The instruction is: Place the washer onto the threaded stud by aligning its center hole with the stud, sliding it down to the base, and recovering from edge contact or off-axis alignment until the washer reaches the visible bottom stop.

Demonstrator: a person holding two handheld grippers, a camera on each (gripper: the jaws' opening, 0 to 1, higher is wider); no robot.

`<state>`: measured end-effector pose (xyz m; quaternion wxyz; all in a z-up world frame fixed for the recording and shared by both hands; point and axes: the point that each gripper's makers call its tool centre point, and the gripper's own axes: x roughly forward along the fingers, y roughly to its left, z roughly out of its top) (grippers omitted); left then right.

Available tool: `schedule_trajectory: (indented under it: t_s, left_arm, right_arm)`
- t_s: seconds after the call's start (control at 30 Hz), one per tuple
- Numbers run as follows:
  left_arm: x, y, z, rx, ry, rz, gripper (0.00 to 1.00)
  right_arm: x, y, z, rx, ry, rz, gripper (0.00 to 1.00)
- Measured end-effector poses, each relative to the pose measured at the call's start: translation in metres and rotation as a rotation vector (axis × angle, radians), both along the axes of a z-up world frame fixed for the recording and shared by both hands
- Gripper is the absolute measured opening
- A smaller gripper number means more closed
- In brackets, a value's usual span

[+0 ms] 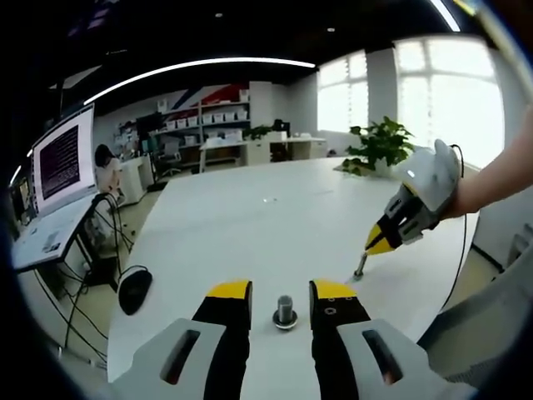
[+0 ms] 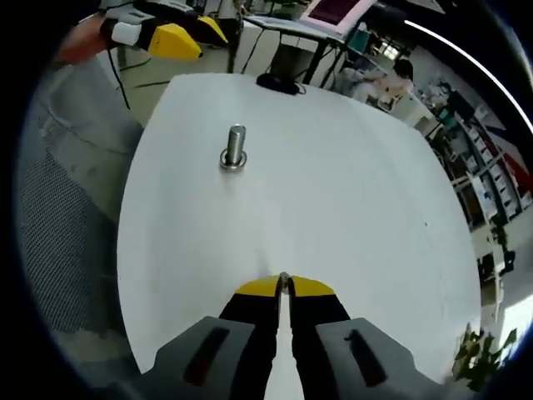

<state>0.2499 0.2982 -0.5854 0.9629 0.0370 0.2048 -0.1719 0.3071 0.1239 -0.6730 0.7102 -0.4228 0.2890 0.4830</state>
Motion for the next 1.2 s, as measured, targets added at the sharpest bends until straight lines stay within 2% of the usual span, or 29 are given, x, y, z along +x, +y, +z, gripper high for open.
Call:
schedule_trajectory:
  t_s: [0.1, 0.13, 0.43, 0.67, 0.9, 1.2]
  left_arm:
    - [0.0, 0.001, 0.0, 0.001, -0.001, 0.002, 0.26]
    - [0.0, 0.001, 0.0, -0.001, 0.0, 0.003, 0.26]
    - [0.0, 0.001, -0.001, 0.004, 0.005, 0.004, 0.25]
    - [0.0, 0.0, -0.002, 0.005, 0.006, 0.0, 0.25]
    - [0.0, 0.0, -0.003, 0.004, 0.01, -0.001, 0.25]
    - [0.0, 0.001, -0.003, 0.001, 0.012, 0.002, 0.25]
  right_arm:
    - [-0.003, 0.001, 0.002, 0.015, -0.013, 0.007, 0.03]
    - [-0.002, 0.001, 0.003, 0.012, -0.036, 0.012, 0.03]
    - [-0.008, -0.003, -0.009, -0.004, -0.029, 0.016, 0.03]
    - [0.0, -0.001, 0.014, 0.085, -0.082, -0.02, 0.04]
    - [-0.002, -0.004, -0.005, 0.042, -0.026, -0.037, 0.05]
    - [-0.004, -0.007, -0.008, 0.027, -0.041, -0.021, 0.05]
